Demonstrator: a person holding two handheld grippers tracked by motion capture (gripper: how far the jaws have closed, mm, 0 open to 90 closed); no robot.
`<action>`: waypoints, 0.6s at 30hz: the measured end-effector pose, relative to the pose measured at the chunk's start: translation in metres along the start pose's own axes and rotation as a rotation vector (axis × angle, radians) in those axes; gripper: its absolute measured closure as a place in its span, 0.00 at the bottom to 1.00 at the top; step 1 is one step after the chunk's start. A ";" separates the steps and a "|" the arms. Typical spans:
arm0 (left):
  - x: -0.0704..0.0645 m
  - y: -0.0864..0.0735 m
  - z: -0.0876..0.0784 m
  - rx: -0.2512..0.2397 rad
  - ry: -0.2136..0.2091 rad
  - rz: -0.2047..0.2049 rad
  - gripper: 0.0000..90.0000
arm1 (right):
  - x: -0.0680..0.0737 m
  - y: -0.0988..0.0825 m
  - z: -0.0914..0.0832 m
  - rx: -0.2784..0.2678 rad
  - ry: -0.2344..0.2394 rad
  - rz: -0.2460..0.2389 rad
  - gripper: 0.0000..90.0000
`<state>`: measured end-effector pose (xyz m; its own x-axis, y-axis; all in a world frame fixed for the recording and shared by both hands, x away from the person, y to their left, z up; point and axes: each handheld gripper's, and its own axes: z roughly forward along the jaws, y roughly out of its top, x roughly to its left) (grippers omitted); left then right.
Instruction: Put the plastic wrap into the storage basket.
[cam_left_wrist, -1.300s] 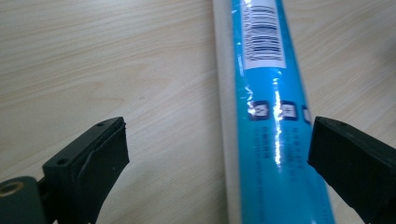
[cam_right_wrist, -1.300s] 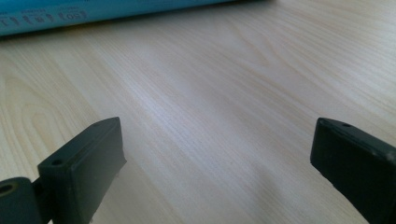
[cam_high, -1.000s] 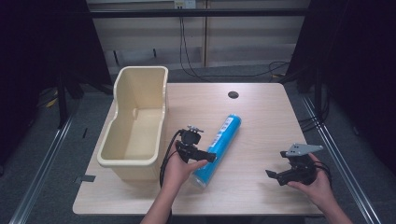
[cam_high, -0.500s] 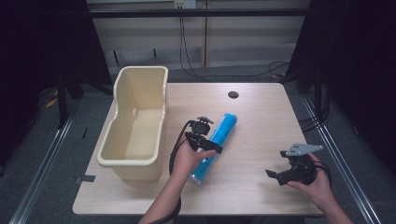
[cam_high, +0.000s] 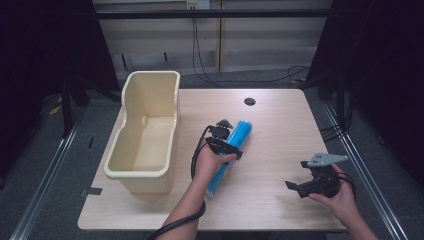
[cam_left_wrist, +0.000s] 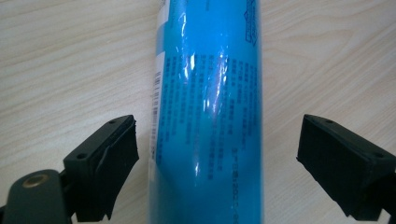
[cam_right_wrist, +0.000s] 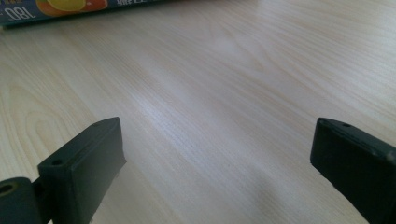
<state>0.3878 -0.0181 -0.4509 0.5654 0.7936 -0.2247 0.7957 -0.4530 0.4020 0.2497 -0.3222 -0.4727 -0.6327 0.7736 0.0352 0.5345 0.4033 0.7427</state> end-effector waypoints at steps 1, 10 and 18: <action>0.000 0.001 0.001 0.007 -0.002 -0.003 0.15 | 0.000 0.000 0.000 0.001 0.000 0.001 0.03; 0.004 0.001 0.009 -0.006 -0.001 -0.027 0.17 | 0.001 0.001 -0.001 -0.011 -0.011 -0.007 0.03; 0.004 0.002 0.015 0.005 -0.009 -0.013 0.23 | 0.001 0.002 -0.001 -0.018 -0.005 -0.011 0.03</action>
<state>0.3950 -0.0216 -0.4638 0.5568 0.7960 -0.2376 0.8041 -0.4447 0.3945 0.2490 -0.3212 -0.4705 -0.6356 0.7717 0.0236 0.5173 0.4029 0.7550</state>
